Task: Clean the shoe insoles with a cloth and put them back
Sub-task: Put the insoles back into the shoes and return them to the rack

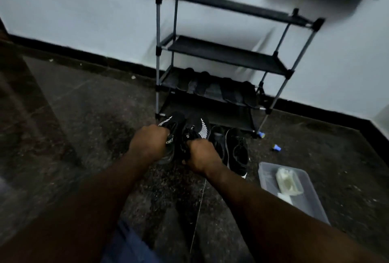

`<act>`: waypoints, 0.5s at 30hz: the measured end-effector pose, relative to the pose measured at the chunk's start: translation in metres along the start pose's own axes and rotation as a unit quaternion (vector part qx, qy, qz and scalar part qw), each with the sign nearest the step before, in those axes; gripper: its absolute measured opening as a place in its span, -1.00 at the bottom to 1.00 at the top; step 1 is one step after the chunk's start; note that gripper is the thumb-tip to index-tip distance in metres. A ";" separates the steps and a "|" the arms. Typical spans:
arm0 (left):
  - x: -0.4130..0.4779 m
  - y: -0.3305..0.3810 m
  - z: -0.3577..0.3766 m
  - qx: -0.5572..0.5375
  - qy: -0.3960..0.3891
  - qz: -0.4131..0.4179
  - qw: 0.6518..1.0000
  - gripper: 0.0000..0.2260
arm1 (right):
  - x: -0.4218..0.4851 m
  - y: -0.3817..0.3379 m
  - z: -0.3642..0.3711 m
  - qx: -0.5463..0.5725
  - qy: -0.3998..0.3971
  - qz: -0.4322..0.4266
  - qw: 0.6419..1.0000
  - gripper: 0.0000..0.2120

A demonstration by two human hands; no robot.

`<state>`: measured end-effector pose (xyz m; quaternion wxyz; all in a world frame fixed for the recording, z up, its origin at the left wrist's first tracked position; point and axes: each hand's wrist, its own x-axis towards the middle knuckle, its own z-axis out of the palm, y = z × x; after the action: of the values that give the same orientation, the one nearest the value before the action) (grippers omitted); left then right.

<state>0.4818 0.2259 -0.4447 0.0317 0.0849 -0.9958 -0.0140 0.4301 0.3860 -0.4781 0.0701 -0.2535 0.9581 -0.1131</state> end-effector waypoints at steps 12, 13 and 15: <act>-0.102 0.015 -0.173 0.016 0.155 0.023 0.987 -0.75 | -0.118 -0.066 -0.160 -0.037 0.120 -0.055 0.991 -0.58; -0.109 0.016 -0.184 0.021 0.165 0.022 0.986 -0.75 | -0.125 -0.071 -0.170 -0.042 0.123 -0.055 0.990 -0.56; -0.123 0.020 -0.208 0.031 0.187 0.022 0.982 -0.74 | -0.138 -0.081 -0.192 -0.052 0.130 -0.059 0.988 -0.54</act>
<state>0.6128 0.2616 -0.2443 0.2154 0.0647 -0.9738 0.0340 0.5503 0.4214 -0.2614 -0.0755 -0.2964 0.9469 -0.0987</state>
